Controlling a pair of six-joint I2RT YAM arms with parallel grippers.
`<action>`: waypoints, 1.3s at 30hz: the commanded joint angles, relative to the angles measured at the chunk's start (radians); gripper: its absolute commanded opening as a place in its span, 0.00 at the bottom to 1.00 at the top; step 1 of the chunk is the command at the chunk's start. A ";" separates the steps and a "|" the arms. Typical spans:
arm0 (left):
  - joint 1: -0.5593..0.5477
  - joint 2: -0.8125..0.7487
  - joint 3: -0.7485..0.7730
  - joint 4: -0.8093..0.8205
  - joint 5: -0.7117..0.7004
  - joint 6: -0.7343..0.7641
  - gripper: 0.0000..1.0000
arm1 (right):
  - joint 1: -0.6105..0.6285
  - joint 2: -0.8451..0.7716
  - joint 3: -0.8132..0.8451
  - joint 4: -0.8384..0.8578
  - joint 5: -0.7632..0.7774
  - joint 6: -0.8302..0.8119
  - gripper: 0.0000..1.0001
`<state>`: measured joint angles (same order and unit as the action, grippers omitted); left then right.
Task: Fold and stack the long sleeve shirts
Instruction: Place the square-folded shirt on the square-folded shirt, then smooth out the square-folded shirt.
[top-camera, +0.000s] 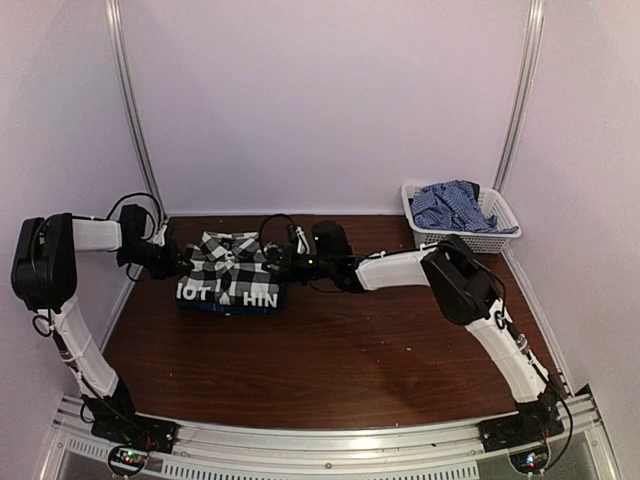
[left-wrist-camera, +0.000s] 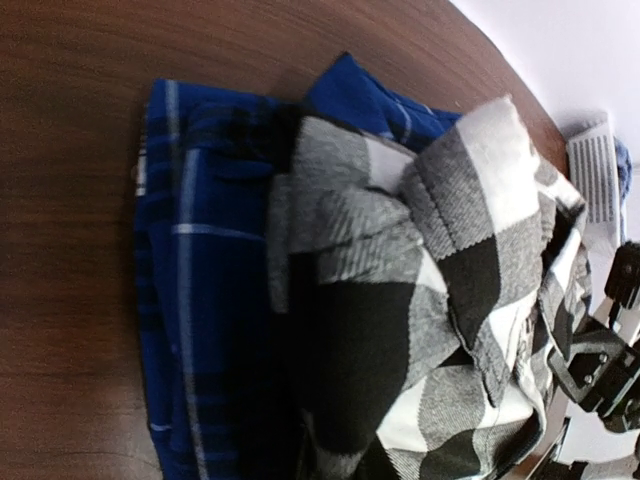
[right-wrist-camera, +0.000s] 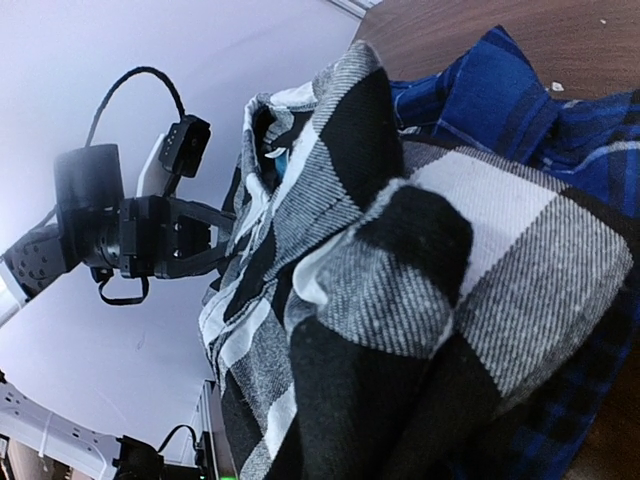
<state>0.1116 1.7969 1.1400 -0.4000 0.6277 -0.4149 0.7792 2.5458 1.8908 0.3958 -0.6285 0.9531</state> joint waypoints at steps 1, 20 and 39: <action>0.059 0.004 -0.003 0.075 -0.111 -0.008 0.19 | -0.068 0.002 -0.023 -0.009 0.023 -0.015 0.16; 0.034 -0.250 -0.044 0.137 -0.146 -0.030 0.46 | -0.156 -0.401 -0.477 -0.032 0.081 -0.198 0.59; -0.193 -0.297 -0.374 0.489 -0.181 -0.152 0.51 | -0.204 -1.062 -0.897 -0.433 0.429 -0.477 0.81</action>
<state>-0.0807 1.4651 0.8043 -0.0235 0.4847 -0.5491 0.6052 1.5665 1.0435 0.0685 -0.3161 0.5396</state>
